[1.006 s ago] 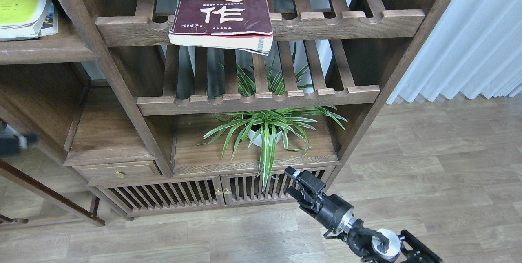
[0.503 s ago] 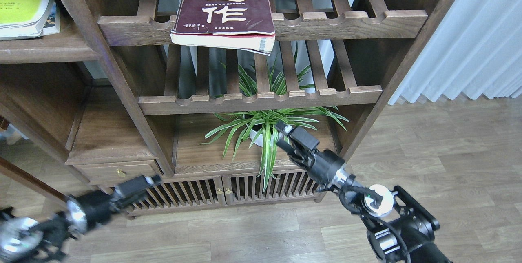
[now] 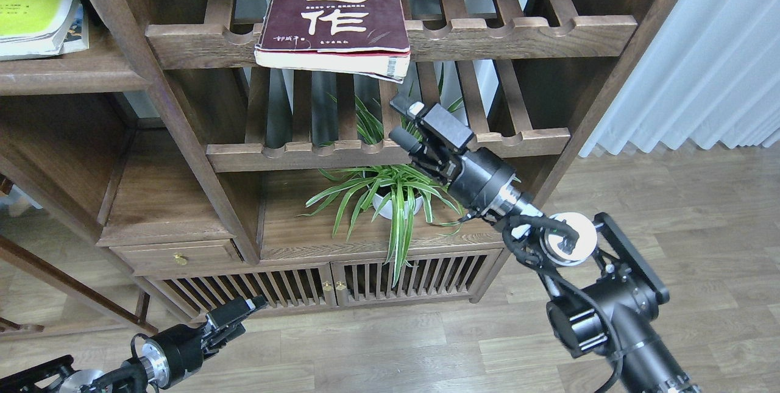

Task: Organize books on shelf
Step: 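Raise the right gripper up to the maroon book's bottom edge, then grasp the maroon book with the right gripper and pull it down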

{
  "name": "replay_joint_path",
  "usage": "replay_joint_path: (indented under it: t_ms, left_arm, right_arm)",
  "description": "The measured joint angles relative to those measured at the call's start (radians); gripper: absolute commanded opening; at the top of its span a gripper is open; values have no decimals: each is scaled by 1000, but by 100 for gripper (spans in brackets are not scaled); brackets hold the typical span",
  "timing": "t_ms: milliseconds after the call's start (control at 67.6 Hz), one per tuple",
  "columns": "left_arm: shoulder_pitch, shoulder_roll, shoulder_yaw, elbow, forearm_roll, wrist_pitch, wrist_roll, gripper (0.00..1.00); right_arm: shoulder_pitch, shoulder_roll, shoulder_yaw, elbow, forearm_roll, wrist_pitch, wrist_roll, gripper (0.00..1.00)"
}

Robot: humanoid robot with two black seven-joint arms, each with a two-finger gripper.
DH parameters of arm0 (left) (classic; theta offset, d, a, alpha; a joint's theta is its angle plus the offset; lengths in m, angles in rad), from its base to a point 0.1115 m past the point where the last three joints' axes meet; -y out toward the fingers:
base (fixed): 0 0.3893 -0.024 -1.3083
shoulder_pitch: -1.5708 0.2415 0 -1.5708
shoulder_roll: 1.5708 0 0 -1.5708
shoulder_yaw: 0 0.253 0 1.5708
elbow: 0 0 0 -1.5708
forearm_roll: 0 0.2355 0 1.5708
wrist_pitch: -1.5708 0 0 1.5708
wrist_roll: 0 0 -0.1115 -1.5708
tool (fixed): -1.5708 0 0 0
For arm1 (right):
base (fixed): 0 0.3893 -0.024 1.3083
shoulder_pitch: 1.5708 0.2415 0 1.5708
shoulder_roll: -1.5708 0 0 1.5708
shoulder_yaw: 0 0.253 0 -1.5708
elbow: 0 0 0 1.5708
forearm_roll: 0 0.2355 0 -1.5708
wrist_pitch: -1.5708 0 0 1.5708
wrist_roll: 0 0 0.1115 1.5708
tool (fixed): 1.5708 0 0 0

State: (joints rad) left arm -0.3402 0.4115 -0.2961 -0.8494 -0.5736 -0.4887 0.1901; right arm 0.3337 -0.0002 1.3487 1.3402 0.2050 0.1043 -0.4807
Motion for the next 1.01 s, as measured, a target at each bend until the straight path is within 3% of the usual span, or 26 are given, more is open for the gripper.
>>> replay_joint_path:
  t_ms: [252,548,814,1006]
  left_arm:
    - [15,1,0,36,-1,0,0,100]
    - [22,10,0,39,-2,0,-1,100]
    - [40,15,-3,47,-3,0,-3,100]
    - [49,15,-4,49,-3,0,-3,100]
  right_arm:
    - [108,0,8,41,-82,-154,2,100]
    - [215,0,2,42,-155,-257,2,100]
    - [163,0,13,42,-166,-263,1,100]
    - [77,0,27,41,-155,-204,1,100]
